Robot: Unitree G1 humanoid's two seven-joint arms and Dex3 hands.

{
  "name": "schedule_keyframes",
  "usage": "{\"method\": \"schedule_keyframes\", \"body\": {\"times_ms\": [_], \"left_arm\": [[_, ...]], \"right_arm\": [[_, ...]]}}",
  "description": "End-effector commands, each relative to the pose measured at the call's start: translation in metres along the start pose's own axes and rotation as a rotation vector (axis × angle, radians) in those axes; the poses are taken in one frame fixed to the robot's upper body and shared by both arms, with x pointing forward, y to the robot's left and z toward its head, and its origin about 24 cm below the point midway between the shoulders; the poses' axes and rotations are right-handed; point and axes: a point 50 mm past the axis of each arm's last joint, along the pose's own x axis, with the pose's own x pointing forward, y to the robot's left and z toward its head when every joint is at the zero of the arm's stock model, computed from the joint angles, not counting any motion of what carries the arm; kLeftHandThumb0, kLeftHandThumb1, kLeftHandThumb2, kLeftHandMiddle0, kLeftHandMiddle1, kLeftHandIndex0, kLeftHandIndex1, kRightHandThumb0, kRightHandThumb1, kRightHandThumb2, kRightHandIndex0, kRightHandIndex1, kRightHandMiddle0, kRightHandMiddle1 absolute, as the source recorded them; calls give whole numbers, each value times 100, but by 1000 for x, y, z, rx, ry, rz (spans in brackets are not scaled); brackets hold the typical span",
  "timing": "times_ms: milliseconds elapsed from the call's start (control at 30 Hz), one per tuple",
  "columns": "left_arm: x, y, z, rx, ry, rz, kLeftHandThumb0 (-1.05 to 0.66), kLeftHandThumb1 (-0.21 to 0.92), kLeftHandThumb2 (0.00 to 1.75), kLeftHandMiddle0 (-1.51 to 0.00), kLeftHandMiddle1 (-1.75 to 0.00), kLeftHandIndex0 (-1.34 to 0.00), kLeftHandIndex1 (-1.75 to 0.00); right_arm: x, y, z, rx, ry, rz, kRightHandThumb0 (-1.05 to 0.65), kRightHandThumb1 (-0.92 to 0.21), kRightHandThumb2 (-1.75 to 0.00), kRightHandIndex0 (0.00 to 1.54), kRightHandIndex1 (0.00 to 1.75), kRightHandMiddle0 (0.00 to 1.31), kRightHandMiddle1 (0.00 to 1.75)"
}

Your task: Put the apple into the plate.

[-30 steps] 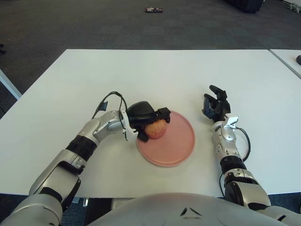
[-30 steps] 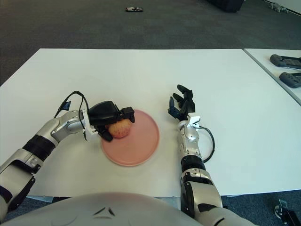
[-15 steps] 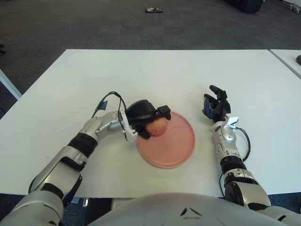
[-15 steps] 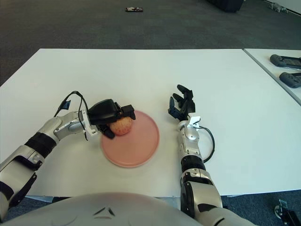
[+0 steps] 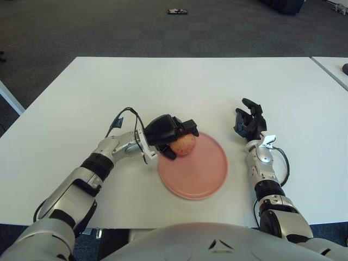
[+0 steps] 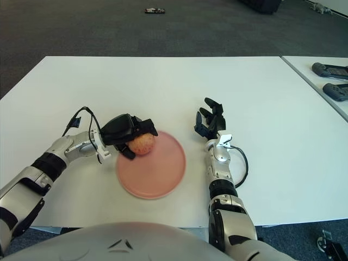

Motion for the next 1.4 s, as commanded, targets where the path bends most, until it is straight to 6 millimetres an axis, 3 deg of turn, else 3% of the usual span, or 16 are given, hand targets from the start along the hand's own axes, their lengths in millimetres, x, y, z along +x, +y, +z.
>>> {"method": "schedule_keyframes", "body": {"times_ms": [0,33,100,300,500,700,900,1367], "left_arm": [[3,9,-2,12,-31,10,-41,60,96,-78,-175,-40,-175],[4,13,-3,11,-35,1,-41,64,90,-72,-175,-38,-175],[5,18,-5,6,-37,-19,-63,81,79,-41,-163,-20,-166],[6,25,-4,-17,-38,-61,-89,91,75,-13,-107,-2,-125],[-1,35,-1,-37,-35,-97,-98,92,72,-2,-55,0,-77],[-1,41,0,-44,-28,-104,-99,92,71,0,-28,0,-55],[-1,46,-1,-53,-15,-112,-99,92,75,-1,-18,0,-47],[-1,50,-2,-77,16,-117,-96,92,77,-8,-17,0,-56]], "right_arm": [[-14,-3,-23,21,124,-21,-39,-57,-96,12,77,0,84],[-14,-3,-23,20,125,-21,-39,-57,-96,12,77,0,84],[-14,-3,-23,17,125,-21,-40,-58,-95,12,77,0,85],[-13,-3,-23,8,123,-27,-41,-59,-93,12,76,0,86],[-13,-2,-22,-10,122,-40,-42,-62,-90,12,78,0,86],[-12,-2,-23,-17,127,-43,-43,-63,-89,13,79,0,85],[-11,0,-23,-13,123,-37,-42,-64,-88,13,78,0,85],[-12,1,-23,-21,124,-29,-44,-65,-87,12,76,0,87]]}}
